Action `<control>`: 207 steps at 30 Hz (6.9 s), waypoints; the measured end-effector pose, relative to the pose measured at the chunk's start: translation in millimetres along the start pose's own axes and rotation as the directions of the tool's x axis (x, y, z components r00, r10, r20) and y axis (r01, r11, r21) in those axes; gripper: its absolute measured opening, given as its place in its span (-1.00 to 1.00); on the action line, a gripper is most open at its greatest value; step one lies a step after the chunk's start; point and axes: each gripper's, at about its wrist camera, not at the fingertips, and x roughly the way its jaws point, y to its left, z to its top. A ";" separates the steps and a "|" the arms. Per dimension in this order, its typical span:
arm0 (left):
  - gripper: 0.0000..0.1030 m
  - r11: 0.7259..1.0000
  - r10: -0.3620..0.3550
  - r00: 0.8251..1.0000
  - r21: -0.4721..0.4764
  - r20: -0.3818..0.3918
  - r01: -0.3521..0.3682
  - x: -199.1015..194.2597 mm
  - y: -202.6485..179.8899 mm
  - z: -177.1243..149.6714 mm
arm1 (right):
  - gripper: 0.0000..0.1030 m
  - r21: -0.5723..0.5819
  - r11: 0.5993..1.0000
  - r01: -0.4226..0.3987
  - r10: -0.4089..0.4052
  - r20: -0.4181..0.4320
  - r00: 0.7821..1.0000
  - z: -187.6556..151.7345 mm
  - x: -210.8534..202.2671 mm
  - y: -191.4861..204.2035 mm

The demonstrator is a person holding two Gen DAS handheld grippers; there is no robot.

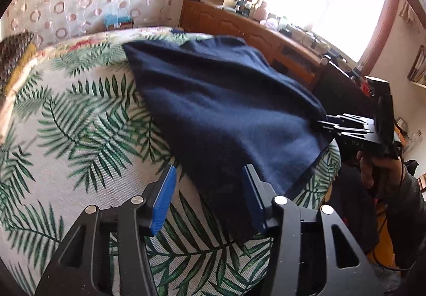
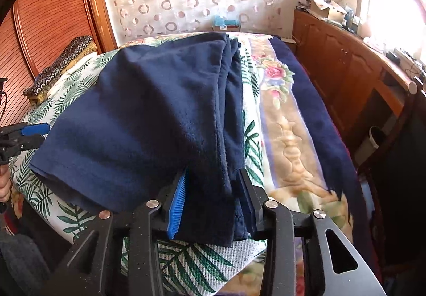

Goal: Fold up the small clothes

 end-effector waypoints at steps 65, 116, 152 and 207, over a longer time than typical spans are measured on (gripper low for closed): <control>-0.76 0.991 0.134 0.976 -0.029 0.172 -0.131 -141.8 74.5 27.1 | -0.88 -0.295 0.927 -0.230 0.306 0.247 0.919 103.7 -45.8 83.6; -0.75 0.976 0.116 0.989 -0.194 0.096 -0.096 -46.3 165.0 102.5 | -0.89 -0.132 0.936 -0.325 0.340 0.110 0.934 150.1 114.3 70.2; 0.13 0.989 0.091 0.994 -0.120 0.067 -0.082 -10.0 188.8 99.4 | 0.06 -0.230 0.916 -0.330 0.343 0.018 0.939 152.2 134.9 61.5; -0.89 0.966 0.161 0.984 -0.217 0.077 -0.141 -35.4 171.0 23.3 | -0.86 -0.058 0.964 -0.258 0.261 0.046 0.964 148.3 146.7 60.9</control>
